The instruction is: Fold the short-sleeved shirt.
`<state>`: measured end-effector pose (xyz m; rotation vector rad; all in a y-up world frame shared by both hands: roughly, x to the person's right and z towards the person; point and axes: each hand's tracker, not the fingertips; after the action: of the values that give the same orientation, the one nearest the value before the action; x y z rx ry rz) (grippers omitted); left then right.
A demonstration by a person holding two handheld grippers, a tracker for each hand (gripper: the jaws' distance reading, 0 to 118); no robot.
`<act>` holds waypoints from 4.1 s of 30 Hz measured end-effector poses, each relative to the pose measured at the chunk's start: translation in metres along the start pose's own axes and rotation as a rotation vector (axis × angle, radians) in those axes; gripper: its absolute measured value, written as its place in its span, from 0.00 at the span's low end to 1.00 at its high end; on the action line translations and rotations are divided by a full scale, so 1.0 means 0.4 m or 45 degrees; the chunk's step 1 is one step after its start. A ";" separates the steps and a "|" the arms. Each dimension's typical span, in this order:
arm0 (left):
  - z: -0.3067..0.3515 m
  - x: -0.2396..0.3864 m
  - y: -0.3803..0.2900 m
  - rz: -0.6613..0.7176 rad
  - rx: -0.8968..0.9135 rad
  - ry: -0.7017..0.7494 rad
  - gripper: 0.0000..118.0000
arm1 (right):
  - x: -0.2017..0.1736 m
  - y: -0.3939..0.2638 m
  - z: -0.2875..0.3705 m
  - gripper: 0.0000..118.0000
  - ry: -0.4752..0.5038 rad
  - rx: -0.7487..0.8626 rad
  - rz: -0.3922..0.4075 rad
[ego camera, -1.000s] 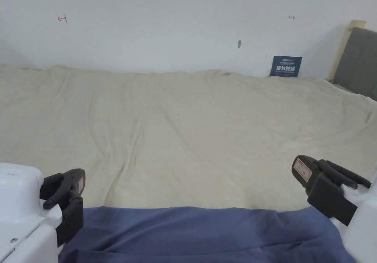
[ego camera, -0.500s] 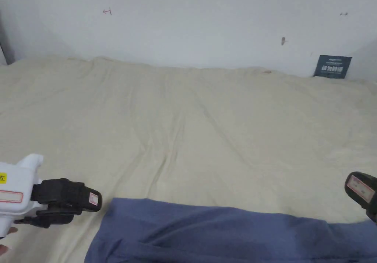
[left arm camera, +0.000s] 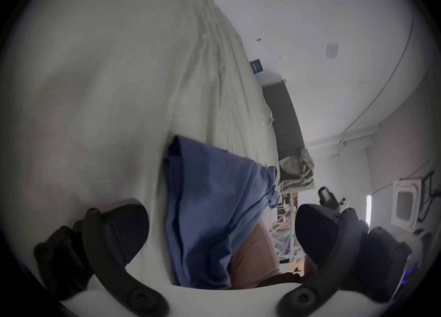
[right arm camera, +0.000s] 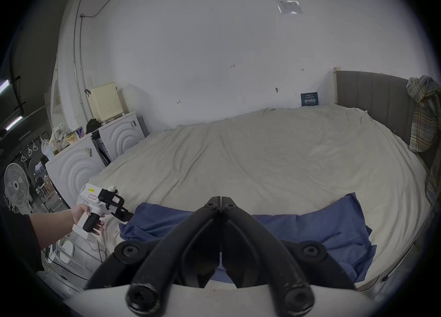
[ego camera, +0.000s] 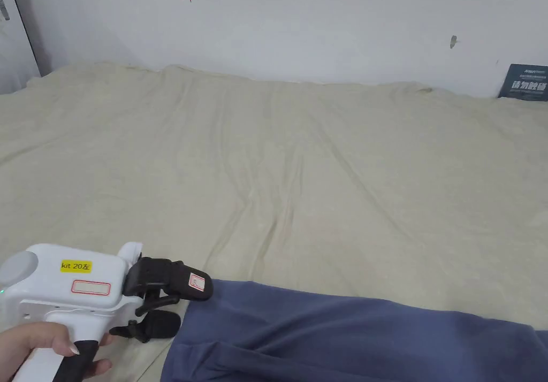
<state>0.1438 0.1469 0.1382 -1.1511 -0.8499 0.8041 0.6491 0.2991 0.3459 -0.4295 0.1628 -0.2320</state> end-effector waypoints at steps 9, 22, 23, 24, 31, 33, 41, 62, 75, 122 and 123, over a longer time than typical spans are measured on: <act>-0.096 0.019 -0.012 0.078 -0.103 -0.154 1.00 | 0.013 -0.013 -0.022 0.00 0.014 -0.046 -0.042; -0.095 0.145 -0.024 -0.241 -0.029 0.548 0.05 | 0.074 -0.024 -0.011 0.00 0.024 -0.060 -0.142; -0.089 0.166 -0.030 -0.215 -0.013 0.522 0.05 | 0.075 -0.023 -0.012 0.00 0.027 -0.057 -0.142; -0.063 0.179 -0.023 -0.193 -0.015 0.502 0.05 | 0.077 -0.021 -0.014 0.00 0.039 -0.051 -0.141; 0.086 0.255 -0.002 -0.297 0.037 1.005 0.05 | 0.091 -0.031 -0.016 0.00 0.120 -0.011 -0.201; 0.102 0.287 -0.003 -0.276 0.068 1.021 0.05 | 0.100 -0.035 -0.017 0.00 0.136 -0.009 -0.216; -0.179 0.495 -0.021 -0.368 -0.071 0.668 0.05 | 0.148 -0.051 0.011 0.00 0.153 0.014 -0.286; -0.371 0.525 -0.048 -0.331 -0.125 0.484 0.45 | 0.282 -0.071 0.079 0.00 0.040 0.025 -0.423; -0.668 0.456 -0.151 -0.447 -0.328 0.611 0.00 | 0.285 -0.056 0.099 0.00 0.031 -0.018 -0.392; -0.288 0.236 -0.067 -0.222 -0.042 0.483 0.10 | 0.213 -0.039 0.069 0.00 0.021 -0.107 -0.250; -0.257 0.249 -0.066 -0.253 -0.027 0.560 0.10 | 0.211 -0.039 0.065 0.00 0.030 -0.104 -0.253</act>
<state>0.2826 0.1845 0.1595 -1.1824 -0.5922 0.3580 0.7326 0.2738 0.3670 -0.5249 0.1528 -0.4265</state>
